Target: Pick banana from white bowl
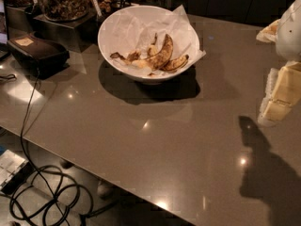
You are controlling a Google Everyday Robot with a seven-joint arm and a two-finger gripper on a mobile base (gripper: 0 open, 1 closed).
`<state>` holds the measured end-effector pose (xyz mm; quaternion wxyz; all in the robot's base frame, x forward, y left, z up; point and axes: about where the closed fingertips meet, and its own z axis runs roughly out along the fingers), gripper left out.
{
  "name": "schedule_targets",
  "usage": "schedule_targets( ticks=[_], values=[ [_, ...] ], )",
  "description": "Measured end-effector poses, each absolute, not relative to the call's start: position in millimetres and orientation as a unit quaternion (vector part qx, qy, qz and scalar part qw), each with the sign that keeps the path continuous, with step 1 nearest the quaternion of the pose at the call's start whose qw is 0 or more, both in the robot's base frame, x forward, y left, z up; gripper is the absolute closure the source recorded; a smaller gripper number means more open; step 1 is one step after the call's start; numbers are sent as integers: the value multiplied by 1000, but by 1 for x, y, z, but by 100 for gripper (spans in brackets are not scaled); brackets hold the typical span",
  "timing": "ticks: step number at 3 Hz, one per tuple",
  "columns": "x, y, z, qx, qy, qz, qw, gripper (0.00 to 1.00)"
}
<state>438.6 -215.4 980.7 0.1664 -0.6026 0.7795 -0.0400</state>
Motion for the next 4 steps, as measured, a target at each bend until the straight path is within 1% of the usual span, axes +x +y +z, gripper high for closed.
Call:
schedule_targets(
  ticks=[1,2,4],
  values=[
    [439,-215,981,-603,779,-40,166,0],
    [447,-213,982,-605,778,-60,157,0],
    [494,-200,989,-632,759,-88,127,0]
  ],
)
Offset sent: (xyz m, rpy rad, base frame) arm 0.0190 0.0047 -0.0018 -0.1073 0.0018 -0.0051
